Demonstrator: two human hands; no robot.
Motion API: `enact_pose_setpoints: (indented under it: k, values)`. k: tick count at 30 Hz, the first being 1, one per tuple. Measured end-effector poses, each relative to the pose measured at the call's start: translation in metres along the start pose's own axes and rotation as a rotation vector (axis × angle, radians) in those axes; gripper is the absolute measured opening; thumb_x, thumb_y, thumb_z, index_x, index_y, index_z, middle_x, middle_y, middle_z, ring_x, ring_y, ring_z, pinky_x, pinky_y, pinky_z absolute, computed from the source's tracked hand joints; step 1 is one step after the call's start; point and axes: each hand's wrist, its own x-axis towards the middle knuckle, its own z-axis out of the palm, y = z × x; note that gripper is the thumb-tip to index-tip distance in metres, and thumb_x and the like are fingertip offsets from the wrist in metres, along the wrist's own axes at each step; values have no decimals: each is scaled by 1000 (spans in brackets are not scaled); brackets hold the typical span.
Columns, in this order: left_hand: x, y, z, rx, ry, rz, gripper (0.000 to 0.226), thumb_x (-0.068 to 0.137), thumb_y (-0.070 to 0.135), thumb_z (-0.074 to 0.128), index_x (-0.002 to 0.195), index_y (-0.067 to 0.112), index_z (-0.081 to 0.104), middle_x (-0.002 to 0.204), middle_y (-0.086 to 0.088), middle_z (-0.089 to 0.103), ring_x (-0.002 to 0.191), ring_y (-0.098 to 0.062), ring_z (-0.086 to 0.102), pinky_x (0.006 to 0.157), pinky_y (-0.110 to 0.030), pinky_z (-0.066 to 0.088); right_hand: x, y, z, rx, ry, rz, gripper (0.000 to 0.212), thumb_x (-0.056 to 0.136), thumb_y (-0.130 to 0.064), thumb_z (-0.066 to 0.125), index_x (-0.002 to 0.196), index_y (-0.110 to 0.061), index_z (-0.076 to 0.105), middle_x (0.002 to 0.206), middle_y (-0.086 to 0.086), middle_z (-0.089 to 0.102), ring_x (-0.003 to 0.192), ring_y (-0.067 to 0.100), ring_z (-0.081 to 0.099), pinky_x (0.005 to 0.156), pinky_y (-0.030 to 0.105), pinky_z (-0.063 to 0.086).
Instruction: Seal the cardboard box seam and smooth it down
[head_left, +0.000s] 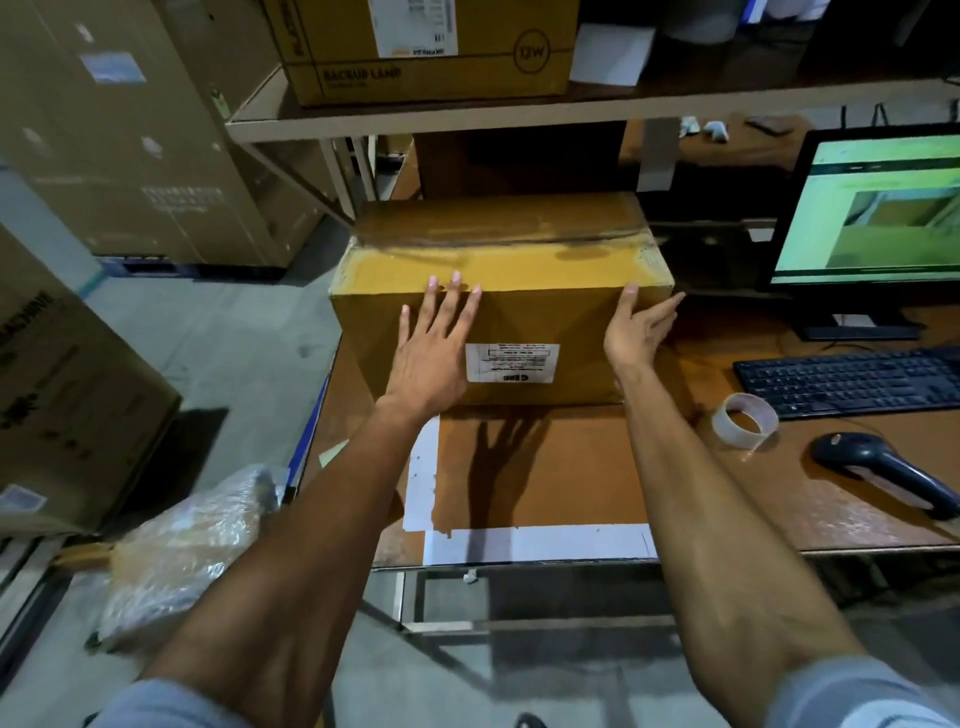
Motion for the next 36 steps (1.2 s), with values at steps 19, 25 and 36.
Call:
enact_pose_setpoints:
  k: [19, 25, 36]
  values:
    - [-153, -89, 70, -249, 86, -284, 55, 84, 18, 73, 139, 16, 66, 148, -9, 61, 144, -31, 52, 122, -53, 40, -214, 90, 139, -431, -842, -252, 67, 95, -29, 76, 155, -22, 48, 157, 8, 51, 142, 27, 51, 114, 33, 41]
    - [-180, -128, 81, -465, 92, -554, 59, 101, 43, 39, 148, 12, 58, 154, -11, 58, 138, -35, 54, 116, -51, 47, -275, 96, 187, -605, -813, -304, 100, 77, -30, 82, 162, -29, 30, 161, 2, 47, 140, 31, 54, 110, 45, 50]
    - [-190, -148, 89, -849, 42, -568, 69, 107, 12, 53, 170, 32, 30, 148, 9, 69, 139, -28, 63, 121, -50, 46, -277, 112, 184, -452, -534, -137, 57, 88, -25, 83, 133, -22, 47, 113, 6, 69, 101, 26, 66, 79, 37, 56]
